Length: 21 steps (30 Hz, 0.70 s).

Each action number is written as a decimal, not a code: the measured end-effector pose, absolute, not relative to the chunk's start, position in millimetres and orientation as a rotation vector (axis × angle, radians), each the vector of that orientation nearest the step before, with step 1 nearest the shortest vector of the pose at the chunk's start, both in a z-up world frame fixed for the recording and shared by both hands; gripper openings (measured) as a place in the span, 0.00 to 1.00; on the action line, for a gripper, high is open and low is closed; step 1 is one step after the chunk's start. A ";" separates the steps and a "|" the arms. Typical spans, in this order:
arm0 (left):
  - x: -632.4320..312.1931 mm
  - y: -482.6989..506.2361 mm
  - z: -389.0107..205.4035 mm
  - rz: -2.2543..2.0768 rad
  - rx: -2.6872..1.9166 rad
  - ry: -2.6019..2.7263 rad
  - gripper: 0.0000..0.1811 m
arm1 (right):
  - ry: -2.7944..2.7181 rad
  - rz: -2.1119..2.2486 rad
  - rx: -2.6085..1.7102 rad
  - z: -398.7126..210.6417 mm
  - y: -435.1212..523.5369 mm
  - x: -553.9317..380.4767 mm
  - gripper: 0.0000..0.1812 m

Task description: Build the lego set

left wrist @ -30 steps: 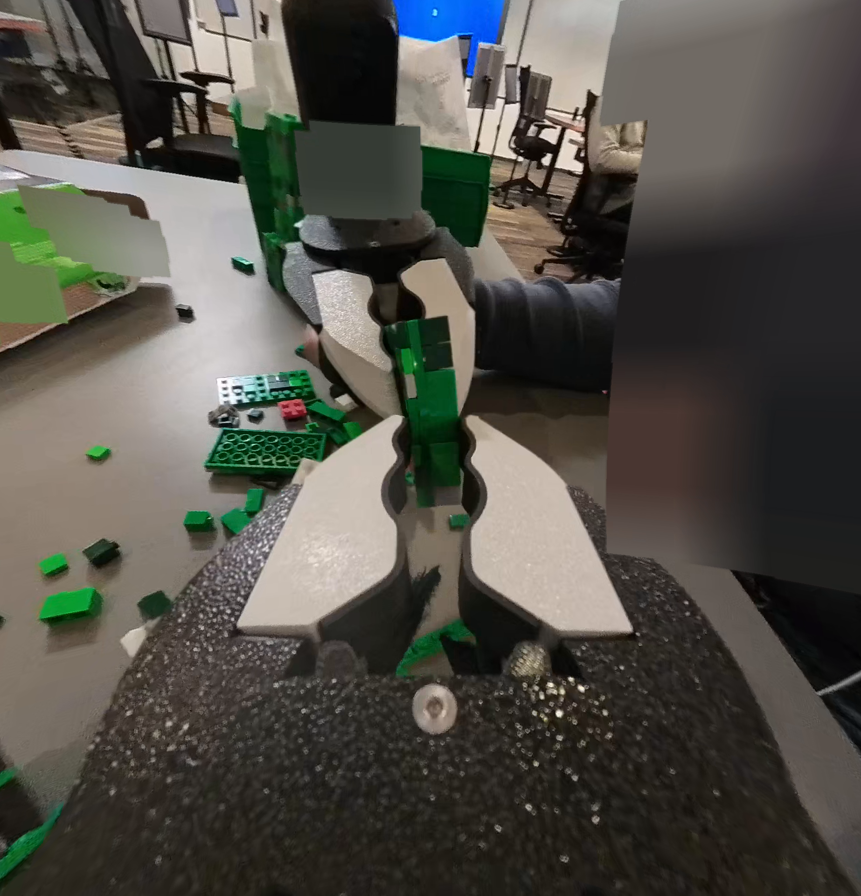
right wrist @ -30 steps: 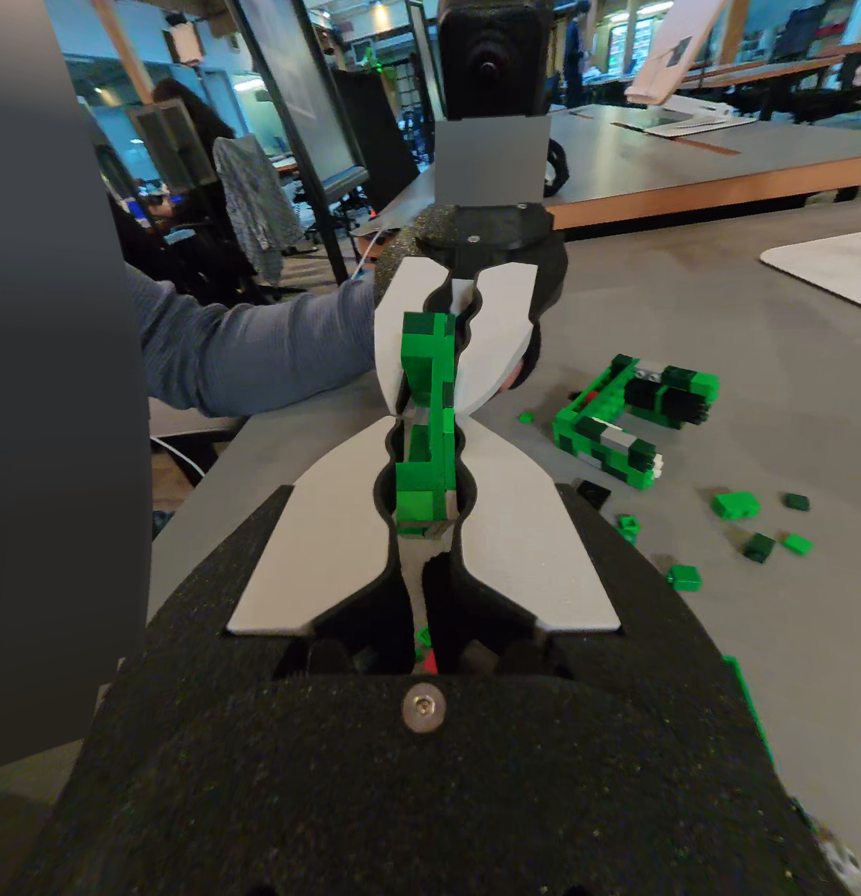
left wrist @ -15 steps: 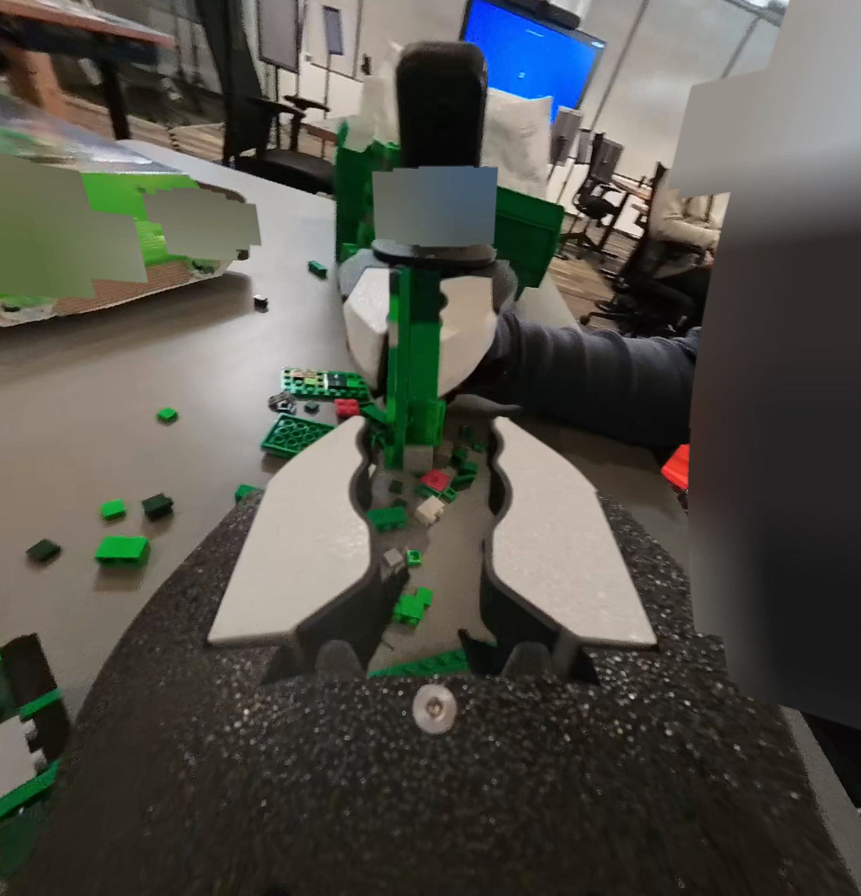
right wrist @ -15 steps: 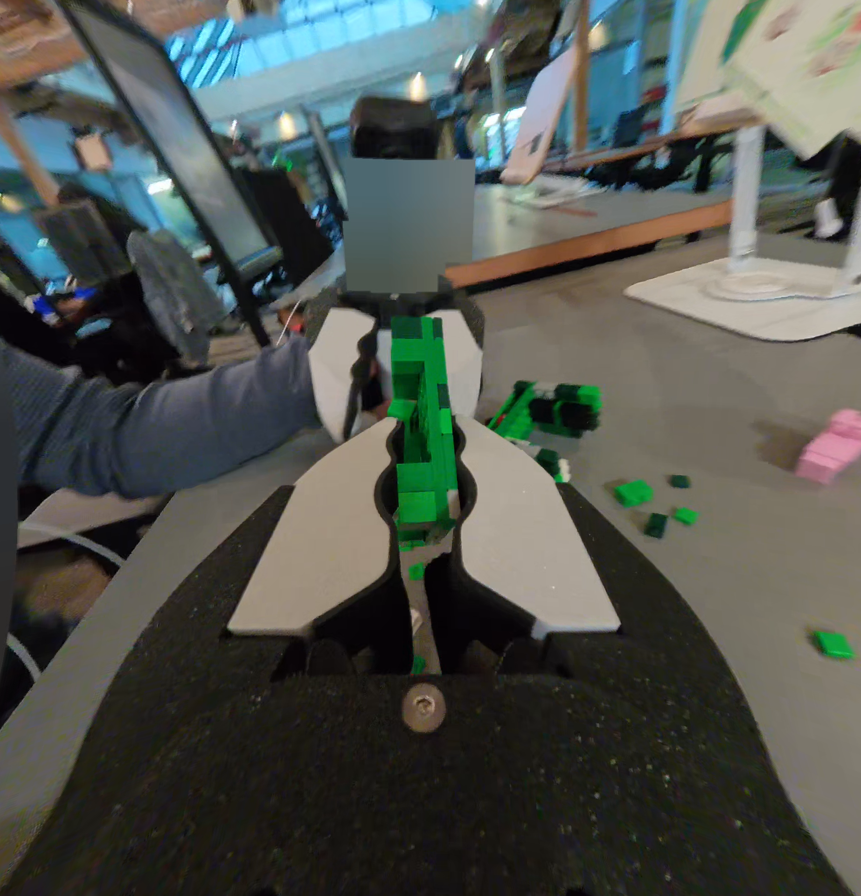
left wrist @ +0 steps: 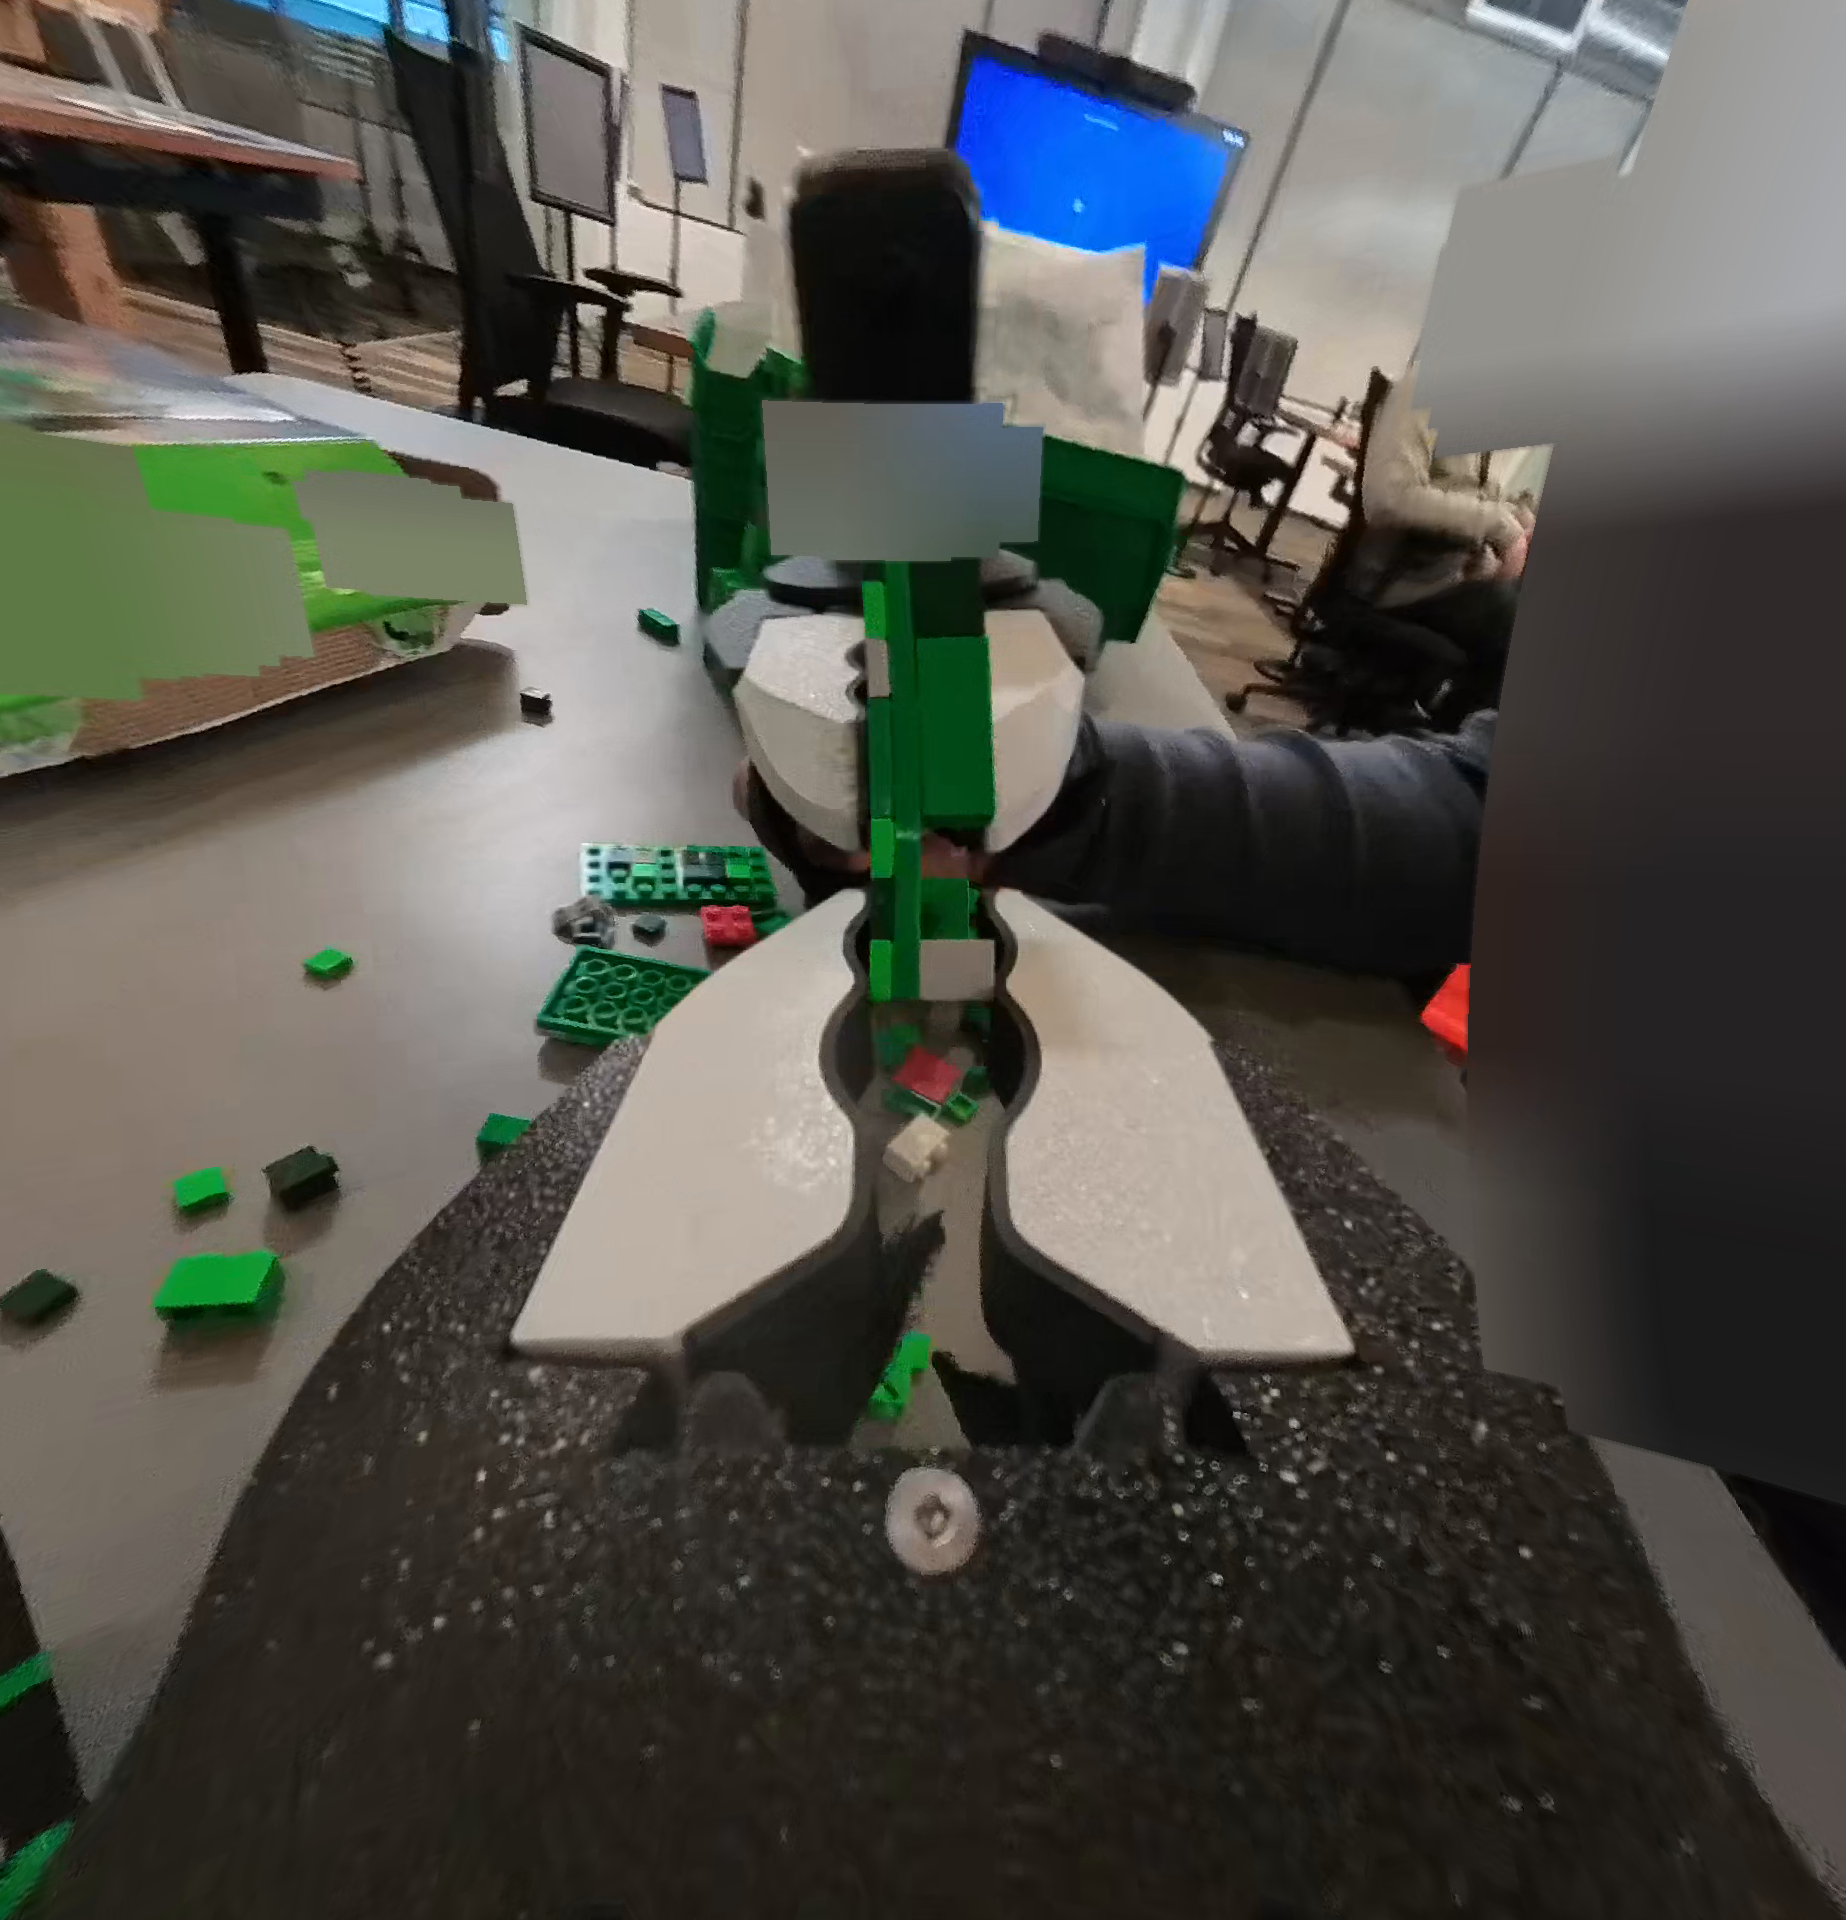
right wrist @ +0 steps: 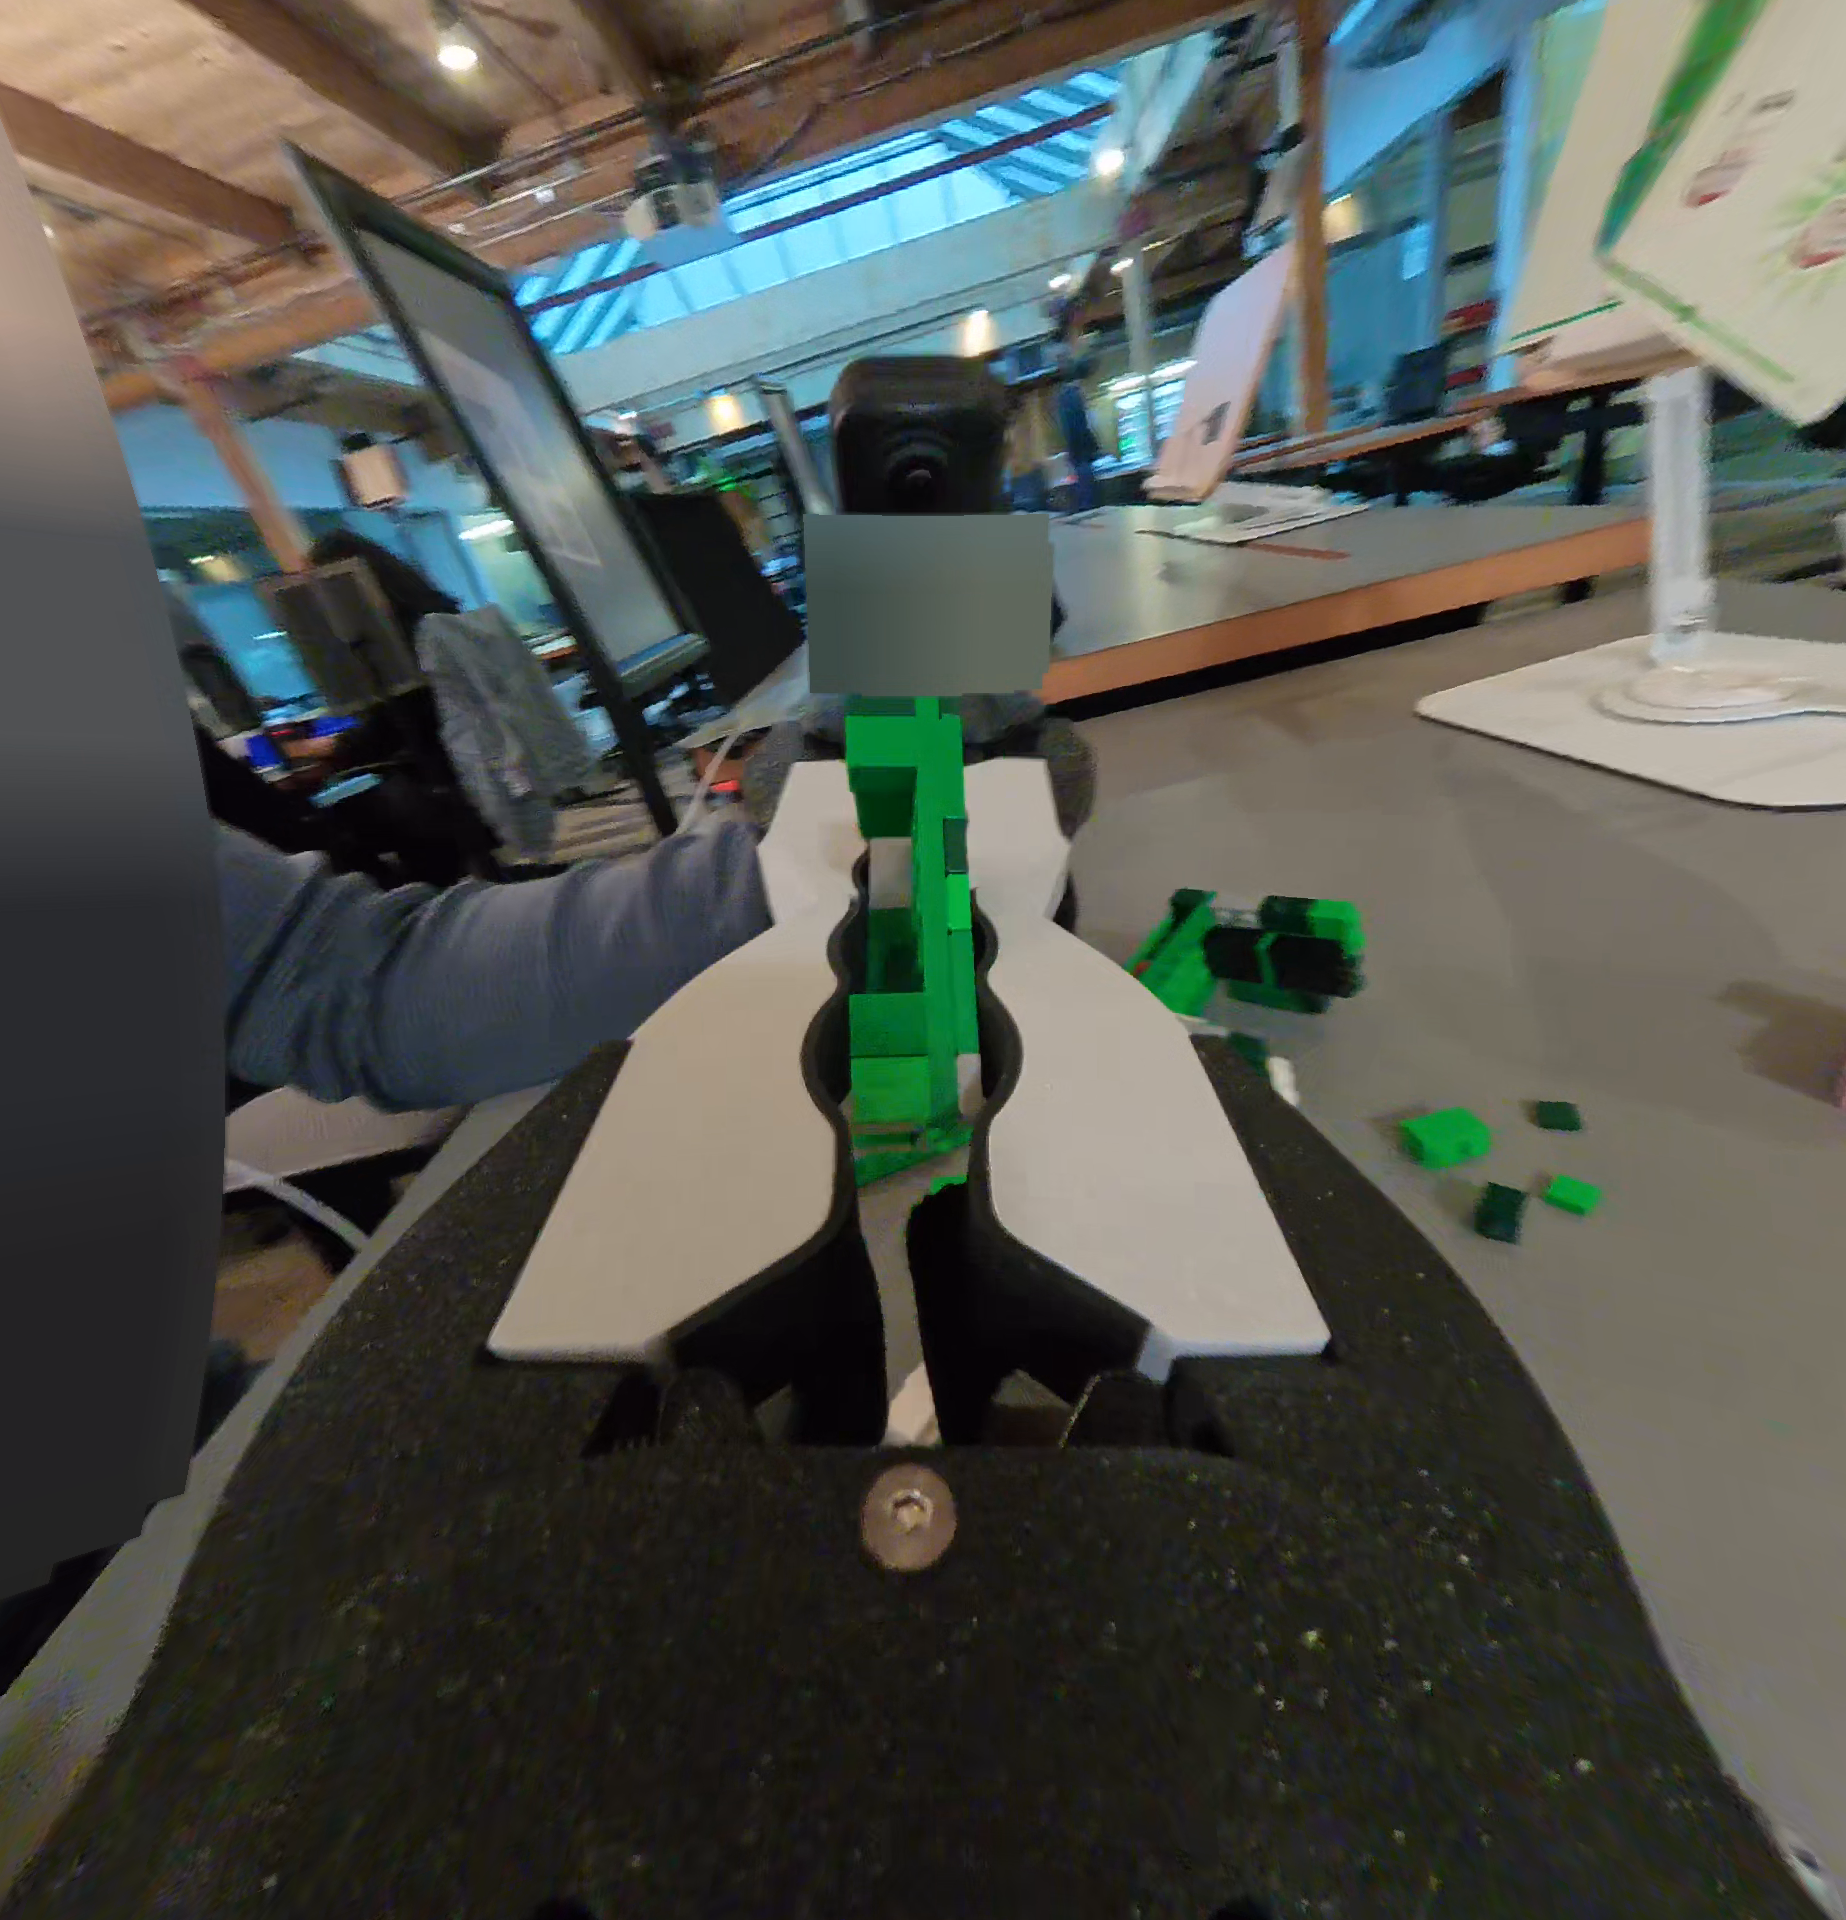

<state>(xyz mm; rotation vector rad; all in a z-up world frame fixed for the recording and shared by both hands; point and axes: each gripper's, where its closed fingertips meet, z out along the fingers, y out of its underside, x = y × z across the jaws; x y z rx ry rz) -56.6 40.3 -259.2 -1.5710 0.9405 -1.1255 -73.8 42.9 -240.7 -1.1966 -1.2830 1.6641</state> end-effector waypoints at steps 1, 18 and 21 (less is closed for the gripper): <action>-55.3 37.0 -258.1 -1.140 -1.566 0.959 0.10 | -1.306 1.699 -1.179 -240.1 38.8 -72.0 0.09; -68.8 67.3 -282.3 -0.974 -1.753 0.820 0.13 | -1.292 1.406 -1.302 -262.4 68.5 -82.2 0.09; -74.6 73.5 -283.6 -0.922 -1.765 0.784 0.13 | -1.279 1.358 -1.317 -264.5 72.8 -84.0 0.09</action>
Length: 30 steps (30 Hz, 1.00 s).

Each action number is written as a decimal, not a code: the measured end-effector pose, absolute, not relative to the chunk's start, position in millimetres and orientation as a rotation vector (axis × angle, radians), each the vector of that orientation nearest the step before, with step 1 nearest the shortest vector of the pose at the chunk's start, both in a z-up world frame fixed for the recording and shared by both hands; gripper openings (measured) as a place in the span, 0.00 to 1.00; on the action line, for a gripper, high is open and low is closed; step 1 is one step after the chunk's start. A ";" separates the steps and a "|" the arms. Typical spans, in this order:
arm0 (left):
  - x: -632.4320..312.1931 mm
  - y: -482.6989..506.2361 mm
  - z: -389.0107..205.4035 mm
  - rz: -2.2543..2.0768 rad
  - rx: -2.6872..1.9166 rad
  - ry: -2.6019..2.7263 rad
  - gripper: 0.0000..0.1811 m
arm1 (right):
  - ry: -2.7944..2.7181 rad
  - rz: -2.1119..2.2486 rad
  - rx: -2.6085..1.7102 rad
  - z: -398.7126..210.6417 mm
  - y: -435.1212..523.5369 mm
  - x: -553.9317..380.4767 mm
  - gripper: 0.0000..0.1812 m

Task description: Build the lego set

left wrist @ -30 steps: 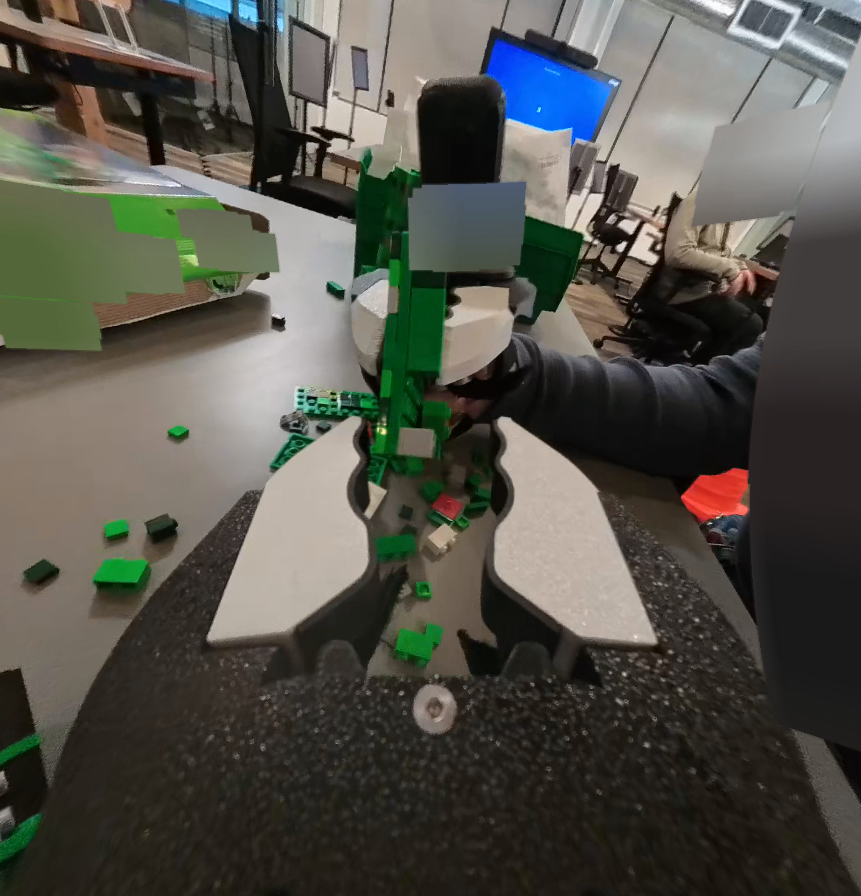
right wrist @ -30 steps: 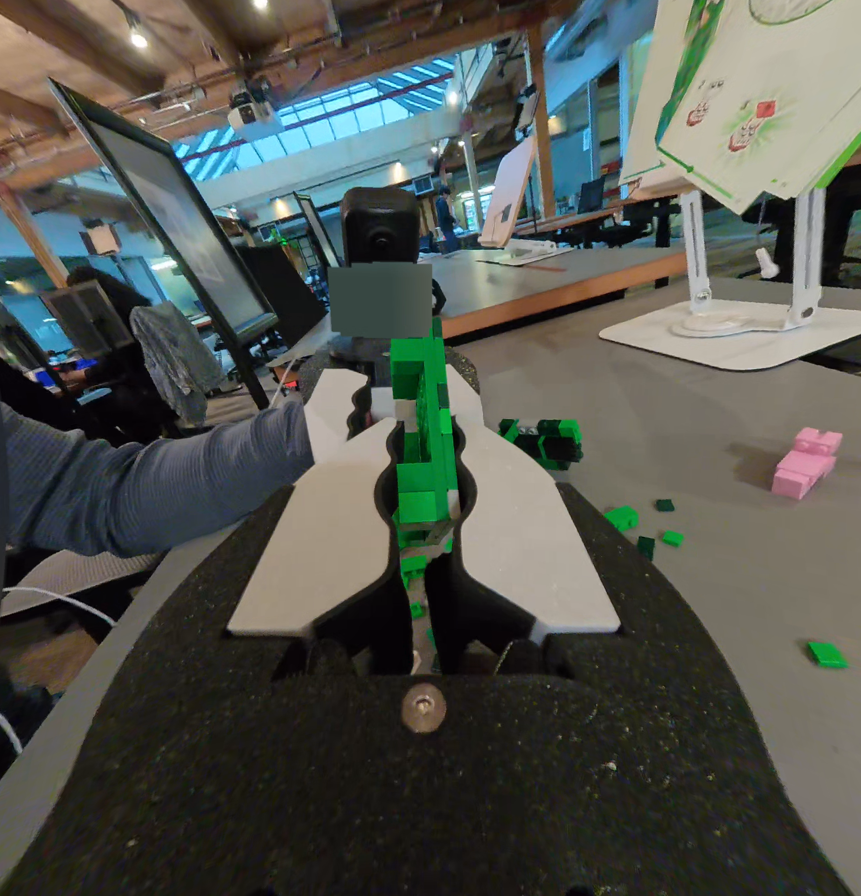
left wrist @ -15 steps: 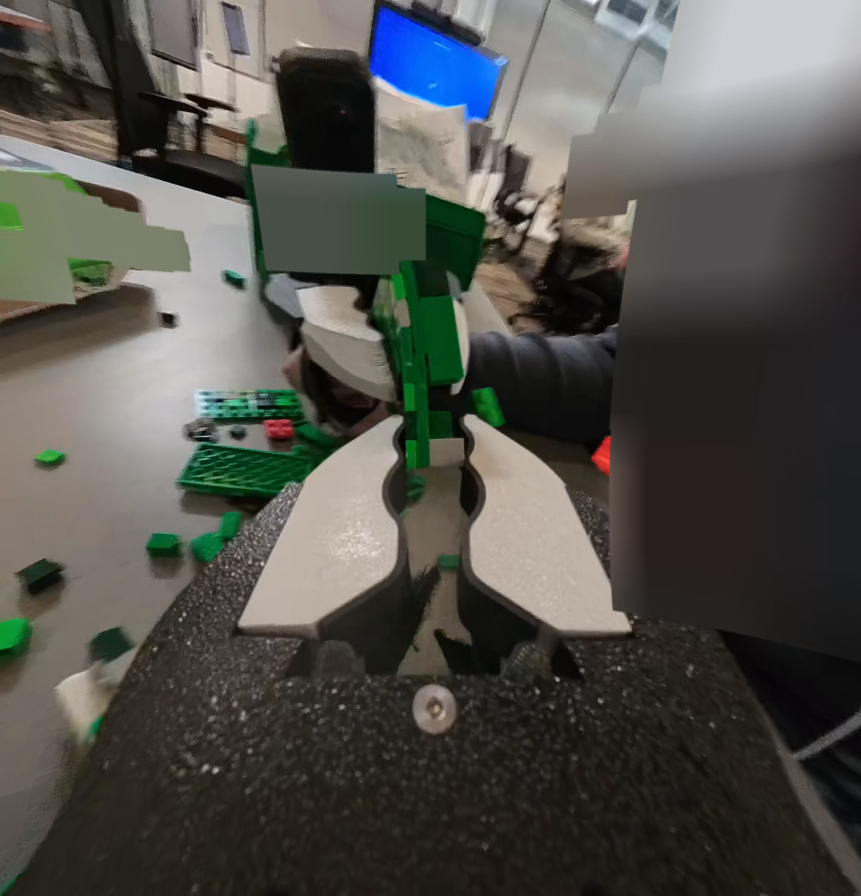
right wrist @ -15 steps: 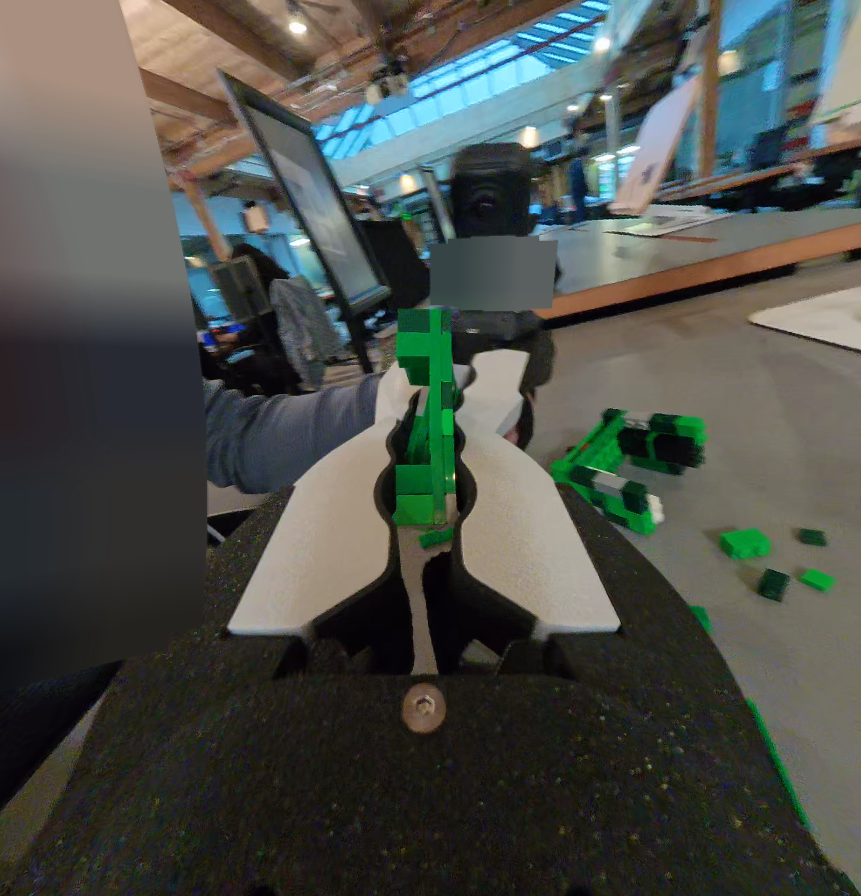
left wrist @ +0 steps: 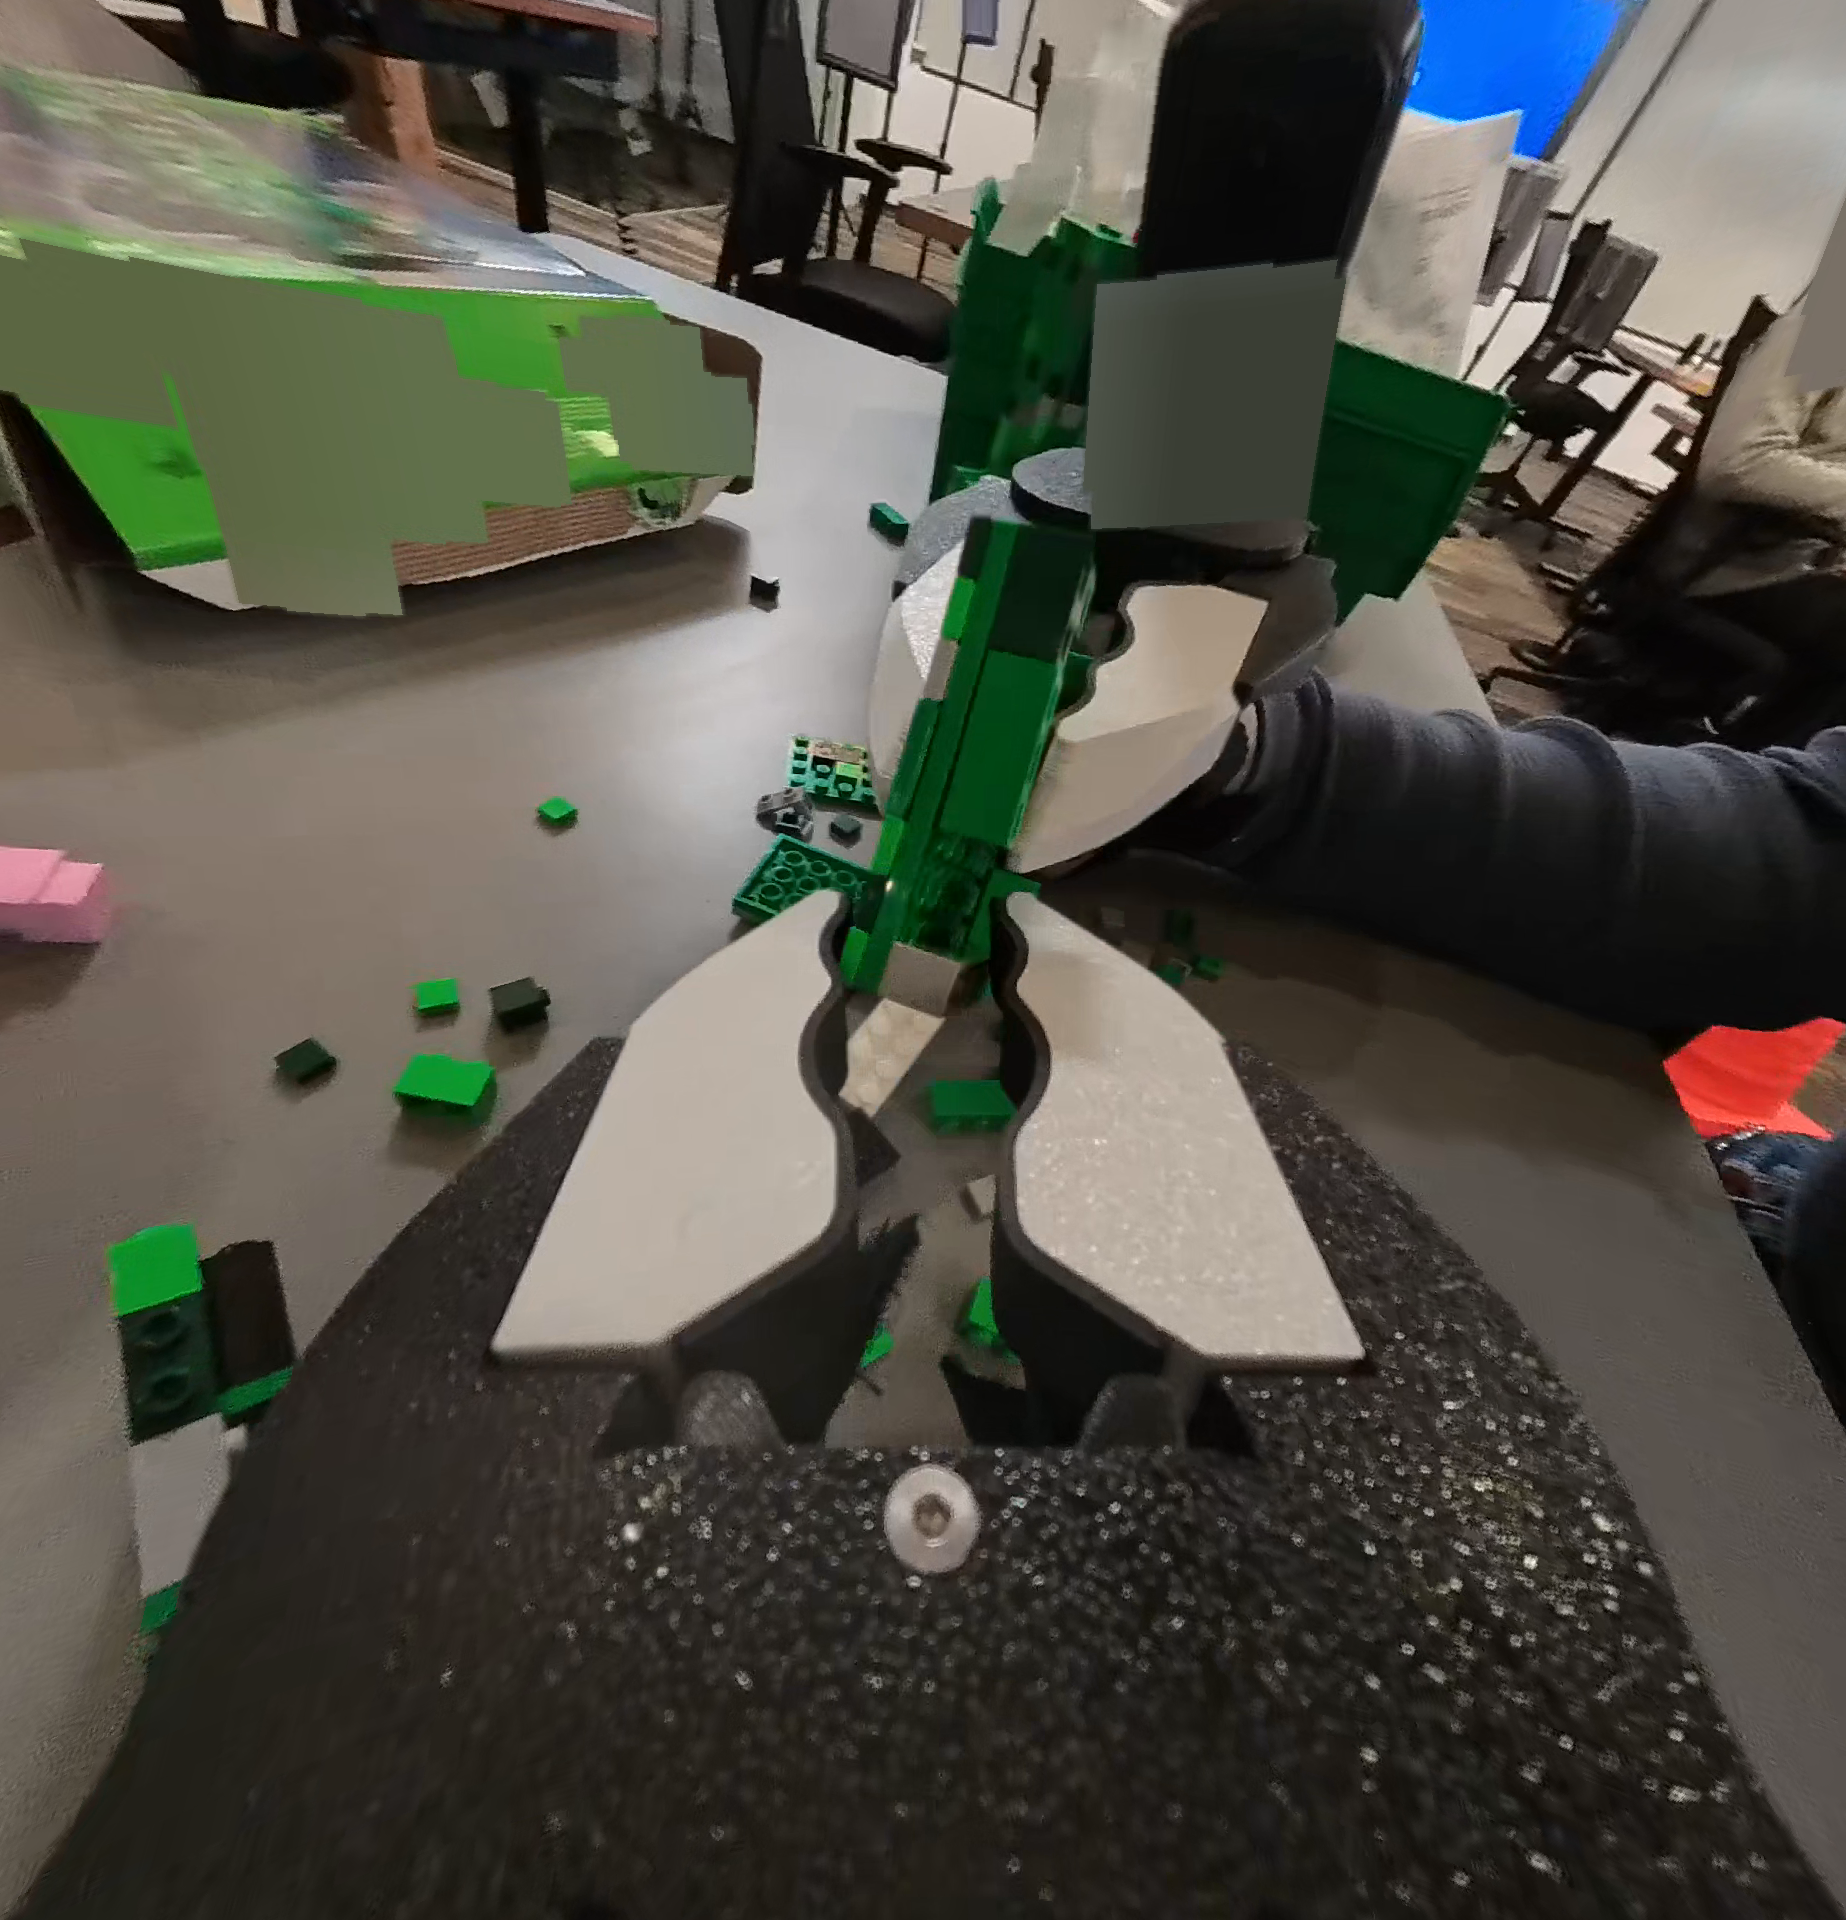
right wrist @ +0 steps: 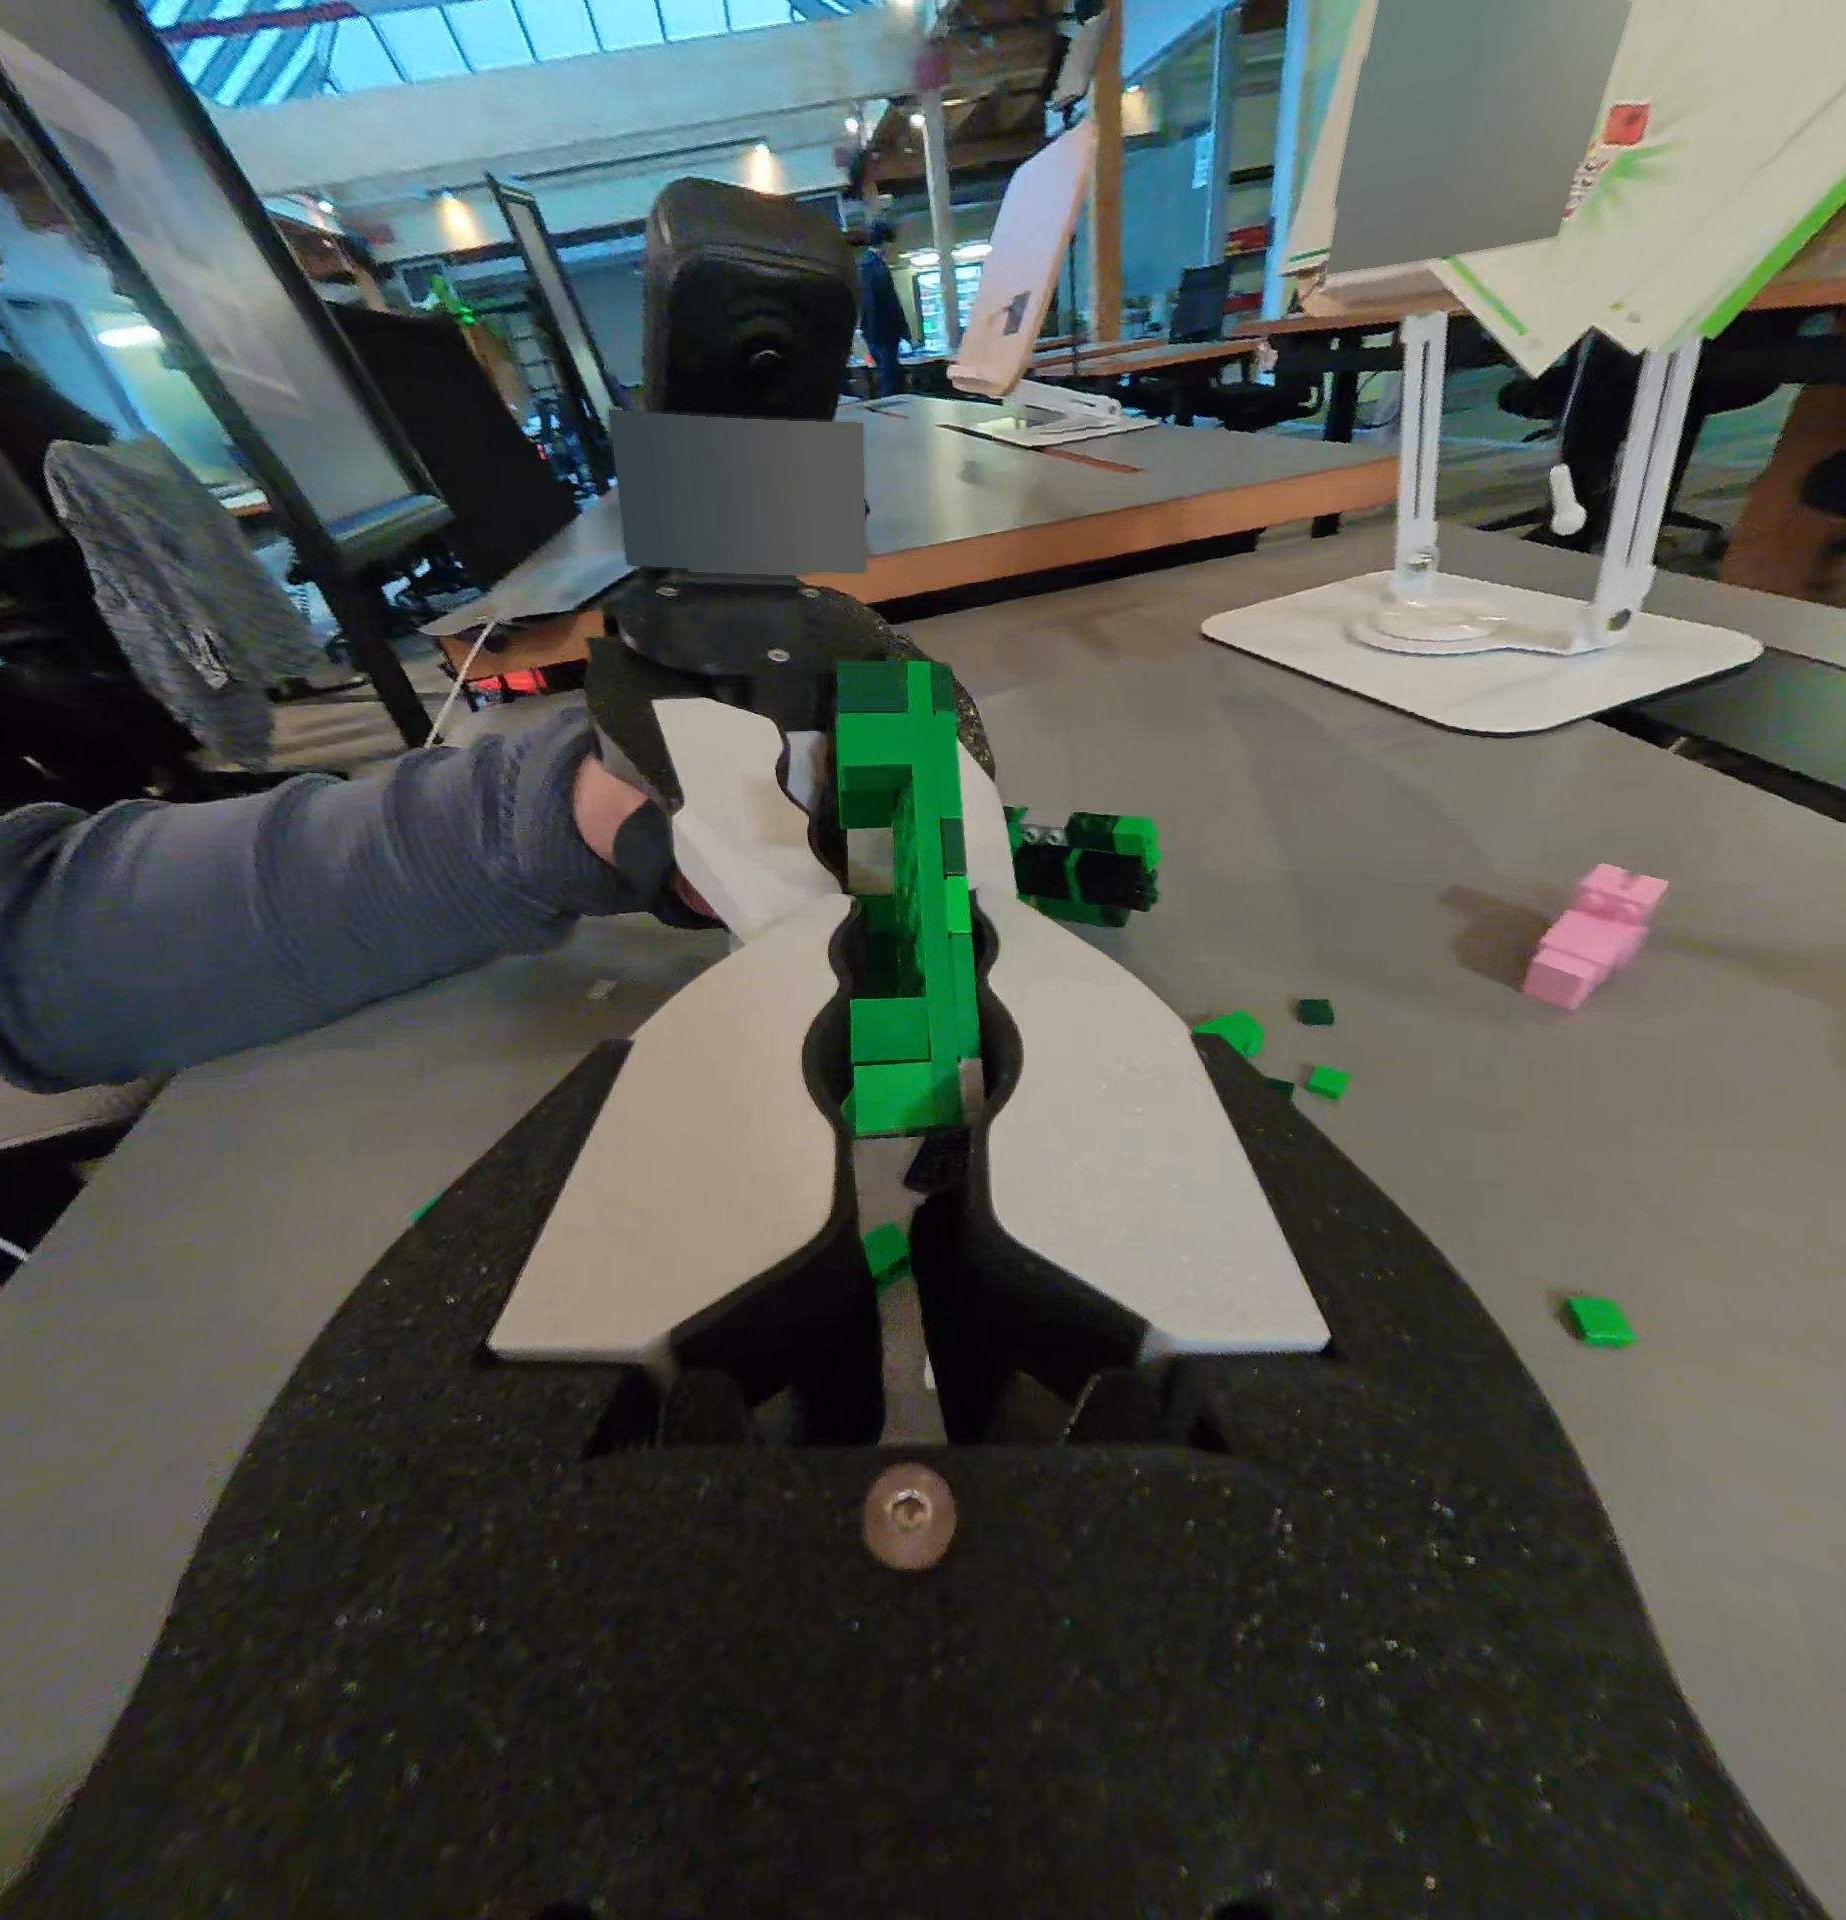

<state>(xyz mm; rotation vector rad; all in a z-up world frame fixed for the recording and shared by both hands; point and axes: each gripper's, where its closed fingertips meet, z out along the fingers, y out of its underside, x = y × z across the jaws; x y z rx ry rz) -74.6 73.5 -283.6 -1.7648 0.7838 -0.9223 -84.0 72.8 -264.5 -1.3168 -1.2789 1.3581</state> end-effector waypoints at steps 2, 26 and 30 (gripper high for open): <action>-78.0 74.9 -280.5 -0.923 -1.754 0.761 0.13 | -1.278 1.359 -1.324 -265.4 73.4 -83.7 0.09; -99.5 94.0 -285.1 -0.836 -1.872 0.542 0.22 | -1.099 1.226 -1.445 -268.1 102.6 -80.1 0.09; -101.5 98.7 -288.9 -0.866 -1.888 0.468 0.10 | -1.057 1.150 -1.434 -265.9 107.1 -81.8 0.09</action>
